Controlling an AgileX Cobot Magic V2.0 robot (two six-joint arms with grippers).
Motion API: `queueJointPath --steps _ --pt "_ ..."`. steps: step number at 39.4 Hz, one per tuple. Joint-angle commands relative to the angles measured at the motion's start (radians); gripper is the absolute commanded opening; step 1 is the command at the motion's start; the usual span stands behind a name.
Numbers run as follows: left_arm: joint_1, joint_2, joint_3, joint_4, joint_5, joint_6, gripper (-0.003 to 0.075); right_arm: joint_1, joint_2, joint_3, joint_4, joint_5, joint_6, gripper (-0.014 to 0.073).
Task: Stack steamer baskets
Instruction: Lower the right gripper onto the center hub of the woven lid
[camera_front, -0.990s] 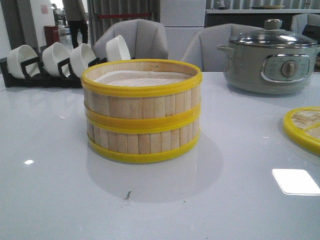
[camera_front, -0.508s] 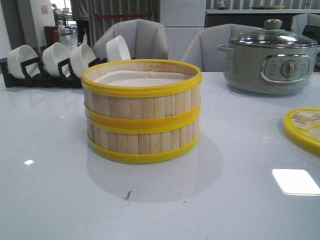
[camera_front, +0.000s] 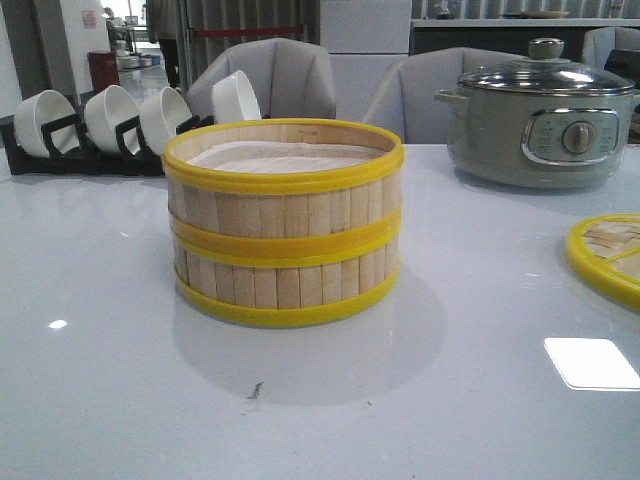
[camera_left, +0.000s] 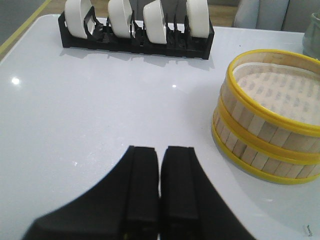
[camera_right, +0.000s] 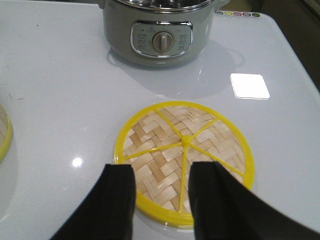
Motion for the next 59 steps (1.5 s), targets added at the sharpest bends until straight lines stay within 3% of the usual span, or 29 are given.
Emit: queueJointPath --steps 1,16,23,25,38,44,47,59 --pt "0.001 0.005 -0.027 0.000 -0.073 -0.010 0.0087 0.001 0.000 -0.041 -0.007 -0.076 -0.005 0.0373" --pt "0.001 0.005 -0.027 0.000 -0.073 -0.010 0.0087 0.003 0.000 -0.041 -0.007 -0.072 -0.005 0.0343" --pt "0.001 0.005 -0.027 0.000 -0.073 -0.010 0.0087 0.003 0.000 -0.041 0.019 -0.050 -0.005 0.0017" --pt "0.001 0.005 -0.027 0.000 -0.073 -0.010 0.0087 0.003 0.000 -0.041 0.019 -0.045 -0.005 0.0054" --pt "0.001 0.005 -0.027 0.000 -0.073 -0.010 0.0087 0.003 0.000 -0.041 0.079 0.066 -0.005 0.0085" --pt "0.001 0.005 -0.027 0.000 -0.073 -0.010 0.0087 0.003 0.000 -0.041 0.084 0.136 -0.006 0.0307" --pt "0.001 0.005 -0.027 0.000 -0.073 -0.010 0.0087 0.003 0.013 -0.043 0.084 0.130 -0.006 0.0374" --pt "0.001 0.005 -0.027 0.000 -0.073 -0.010 0.0087 0.003 0.329 -0.205 0.053 0.112 -0.006 0.0370"
